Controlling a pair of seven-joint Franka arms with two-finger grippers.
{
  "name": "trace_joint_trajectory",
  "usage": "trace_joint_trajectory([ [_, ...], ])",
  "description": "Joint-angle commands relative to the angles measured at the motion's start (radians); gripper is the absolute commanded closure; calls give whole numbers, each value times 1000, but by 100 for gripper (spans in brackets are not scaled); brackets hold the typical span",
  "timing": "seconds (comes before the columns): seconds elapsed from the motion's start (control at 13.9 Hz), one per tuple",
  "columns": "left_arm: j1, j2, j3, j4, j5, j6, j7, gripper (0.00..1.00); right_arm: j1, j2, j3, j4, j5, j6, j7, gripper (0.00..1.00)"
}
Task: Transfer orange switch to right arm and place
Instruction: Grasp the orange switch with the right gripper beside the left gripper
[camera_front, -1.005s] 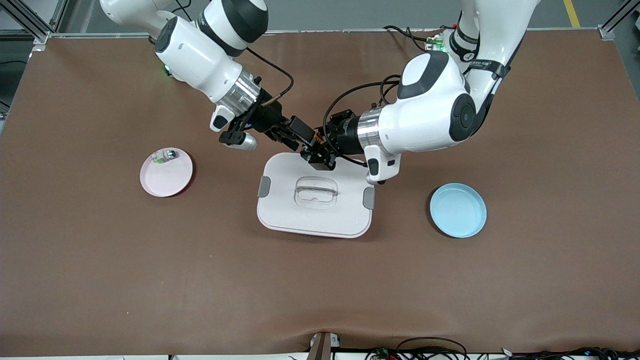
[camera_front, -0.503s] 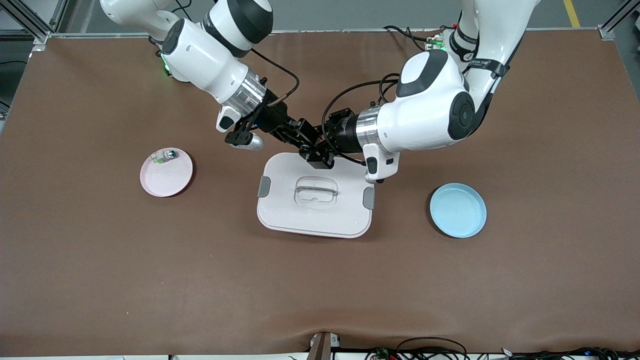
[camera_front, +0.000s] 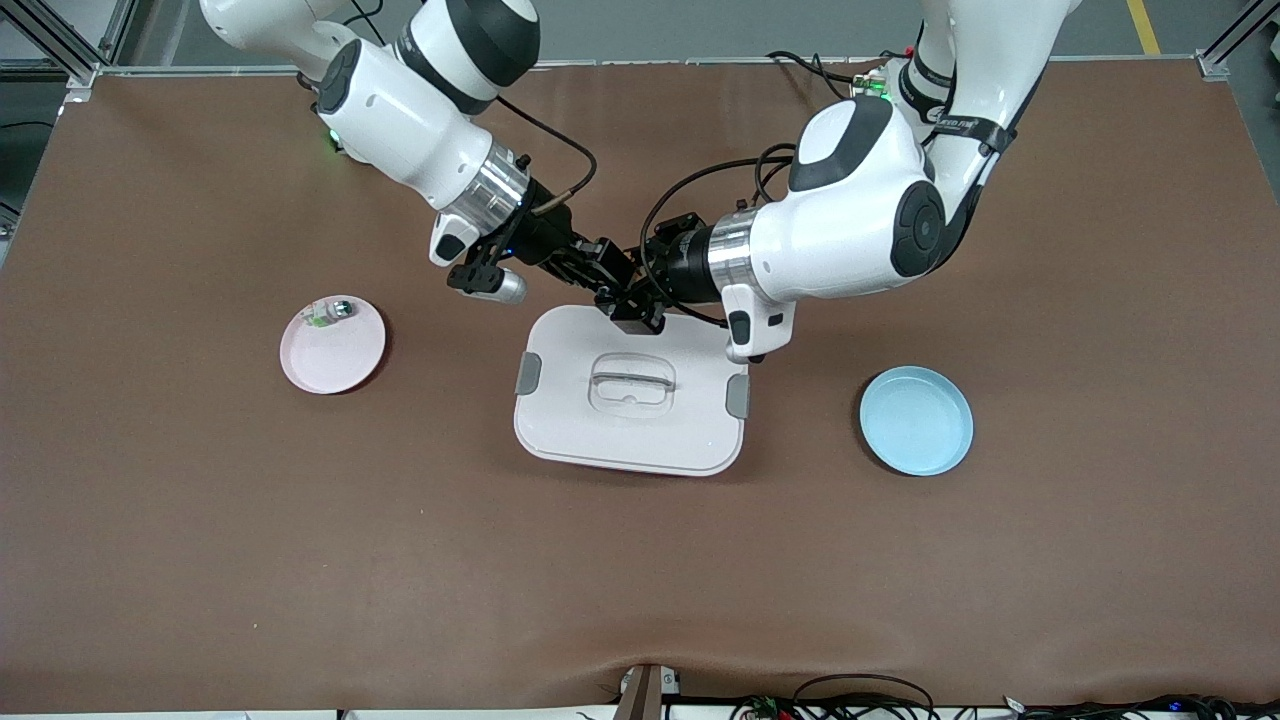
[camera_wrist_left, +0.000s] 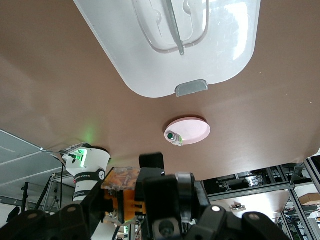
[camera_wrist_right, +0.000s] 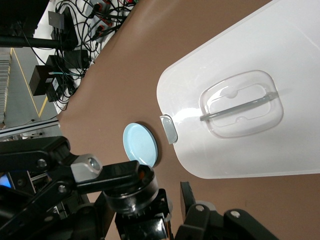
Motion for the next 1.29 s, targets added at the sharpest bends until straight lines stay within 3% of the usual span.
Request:
trace_joint_trajectory([
  [0.0,5,-20,2,-4,-17,-10,-19,100,-25,-32,-2,-6,19,-54,-2,44],
  [0.22,5,-20,2,-4,-17,-10,-20,100,-23,-26,-2,-4,15,-51,3,72],
  [0.5,10,-31,2,-4,-20,-12,-19,100,-16,-23,0,-4,13,-41,6,76],
  [0.65,13,-31,2,-4,-20,-12,-19,97,-14,-23,0,-4,11,-40,6,98],
  [0.79,15,-29,2,-4,-16,-27,-19,84,-16,-21,0,-4,11,-40,3,100],
  [0.93,15,-29,2,-4,-16,-29,-19,78,-17,-21,0,-4,11,-43,1,100],
  [1.01,18,-31,2,-4,-17,-32,-19,53,-17,-21,0,-4,11,-46,1,100],
  [1.08,18,-31,4,-4,-9,-42,-17,1,-22,-23,0,-4,11,-52,-2,100],
  [1.22,22,-37,10,-4,-2,-82,-17,0,-23,-28,0,-4,11,-58,-2,100],
])
